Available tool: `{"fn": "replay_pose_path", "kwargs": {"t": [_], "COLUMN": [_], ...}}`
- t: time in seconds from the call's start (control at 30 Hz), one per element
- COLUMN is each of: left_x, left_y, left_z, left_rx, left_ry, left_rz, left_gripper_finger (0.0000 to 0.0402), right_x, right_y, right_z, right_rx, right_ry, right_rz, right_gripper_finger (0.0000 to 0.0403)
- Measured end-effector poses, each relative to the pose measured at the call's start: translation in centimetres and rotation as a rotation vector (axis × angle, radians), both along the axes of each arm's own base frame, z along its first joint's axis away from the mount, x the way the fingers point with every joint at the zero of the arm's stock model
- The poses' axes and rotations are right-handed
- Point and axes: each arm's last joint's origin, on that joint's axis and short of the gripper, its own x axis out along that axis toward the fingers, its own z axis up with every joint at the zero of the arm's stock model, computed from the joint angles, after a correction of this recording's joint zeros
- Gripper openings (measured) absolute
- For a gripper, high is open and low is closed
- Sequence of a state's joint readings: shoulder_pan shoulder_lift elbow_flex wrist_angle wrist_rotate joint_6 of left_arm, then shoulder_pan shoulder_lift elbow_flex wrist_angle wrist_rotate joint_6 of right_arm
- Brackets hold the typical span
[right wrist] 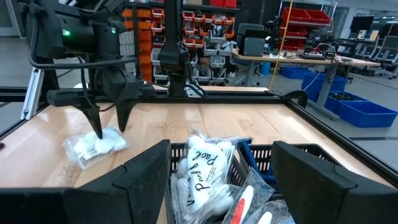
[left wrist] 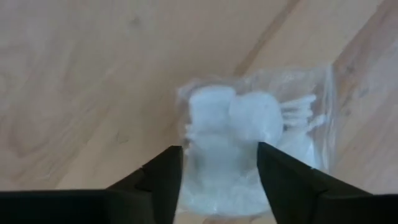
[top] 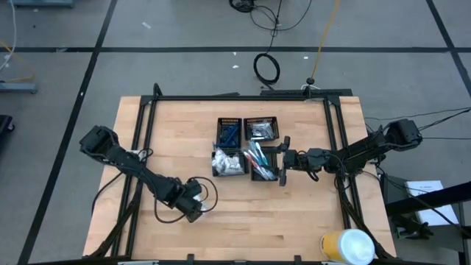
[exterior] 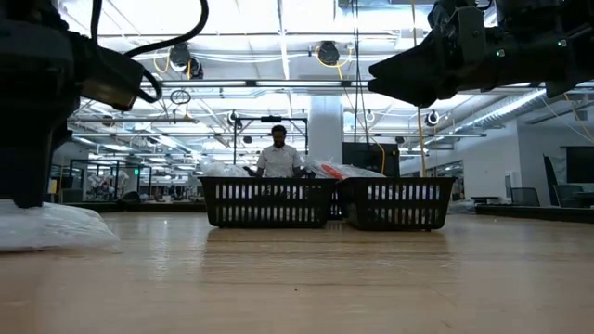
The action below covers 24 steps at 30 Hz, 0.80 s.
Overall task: Pick & Place Travel size toiletries
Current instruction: Put the white cotton pack into the bottom left black bin
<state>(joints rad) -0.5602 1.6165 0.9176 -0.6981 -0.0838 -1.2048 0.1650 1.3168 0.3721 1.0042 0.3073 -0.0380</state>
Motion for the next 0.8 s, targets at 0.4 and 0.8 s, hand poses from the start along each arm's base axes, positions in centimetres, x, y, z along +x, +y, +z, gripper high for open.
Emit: {"fn": "replay_pose_path", "kwargs": {"t": [0.4,0.8], "left_x": [0.1,3.8], "left_y": [0.1,0.4], "left_z": [0.0,7.2], "left_rx": [-0.017,0.086], "left_ry": [0.015,-0.284], "left_rz": [-0.084,-0.321], "left_gripper_finger": [0.0008,0.0002], "right_x": [0.0,0.0], "right_y": [0.0,0.0], "right_z": [0.0,0.0], "right_rx": [0.0,0.0], "right_ry": [0.0,0.0], "right_rz": [0.0,0.0], "right_gripper_finger": [0.0263,0.0263]}}
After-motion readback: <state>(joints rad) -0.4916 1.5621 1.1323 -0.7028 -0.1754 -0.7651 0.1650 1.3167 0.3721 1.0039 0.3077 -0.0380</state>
